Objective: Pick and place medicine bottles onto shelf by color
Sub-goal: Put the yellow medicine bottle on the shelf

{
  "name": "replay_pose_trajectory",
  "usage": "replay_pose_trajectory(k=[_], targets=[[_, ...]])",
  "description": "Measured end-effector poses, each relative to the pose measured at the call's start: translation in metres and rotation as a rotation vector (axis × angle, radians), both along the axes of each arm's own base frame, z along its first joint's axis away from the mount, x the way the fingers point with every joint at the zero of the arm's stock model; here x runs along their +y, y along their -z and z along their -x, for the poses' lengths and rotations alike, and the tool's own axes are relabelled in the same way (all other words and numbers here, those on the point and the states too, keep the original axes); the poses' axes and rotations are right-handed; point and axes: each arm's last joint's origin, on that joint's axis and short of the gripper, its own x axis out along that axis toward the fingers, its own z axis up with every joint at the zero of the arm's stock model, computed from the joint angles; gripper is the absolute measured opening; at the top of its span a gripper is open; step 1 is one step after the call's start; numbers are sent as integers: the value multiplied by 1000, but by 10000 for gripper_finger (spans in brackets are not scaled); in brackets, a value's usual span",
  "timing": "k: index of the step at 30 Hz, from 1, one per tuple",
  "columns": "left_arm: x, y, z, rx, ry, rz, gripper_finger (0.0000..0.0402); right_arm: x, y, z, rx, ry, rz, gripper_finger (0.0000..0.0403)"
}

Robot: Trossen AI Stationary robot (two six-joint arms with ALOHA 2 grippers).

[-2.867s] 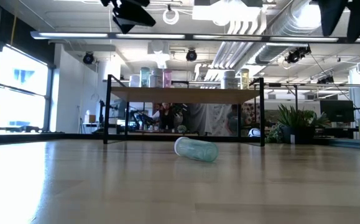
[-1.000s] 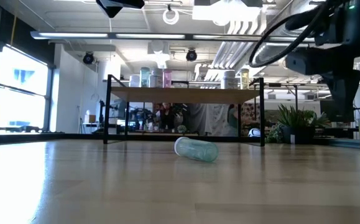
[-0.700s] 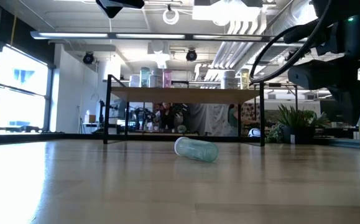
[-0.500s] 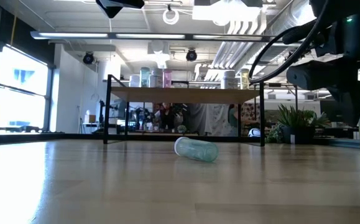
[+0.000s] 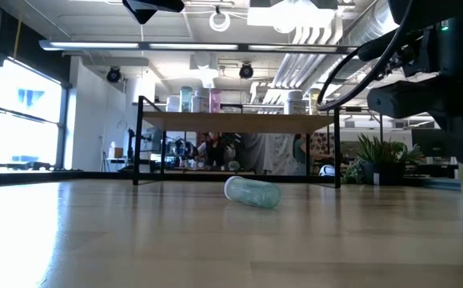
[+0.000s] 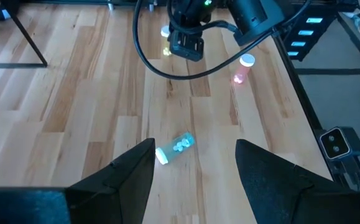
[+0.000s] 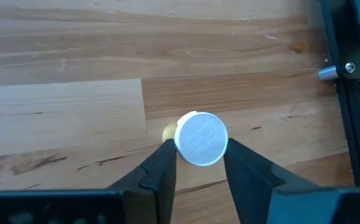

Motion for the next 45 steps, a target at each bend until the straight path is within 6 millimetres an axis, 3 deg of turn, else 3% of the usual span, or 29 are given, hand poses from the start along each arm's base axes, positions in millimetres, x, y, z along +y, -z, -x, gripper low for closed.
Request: replay_pose_trajectory(k=[11,23,30,37,45], targets=[[1,1,1,11,5,-12,213,2,-3,-2,-17,-52,-59,96],[2,1,1,15,-12,-59,213,4,-32,-9,-252,-202,-175,94],[3,2,2,25,-17,-84,213,2,-56,-24,-353,-330,-149,94],[7,2,1,22,-52,-118,213,-15,-85,-45,-395,-440,-97,94],[27,3,-1,43,-128,-123,213,-58,-122,-65,-320,-598,-74,94]])
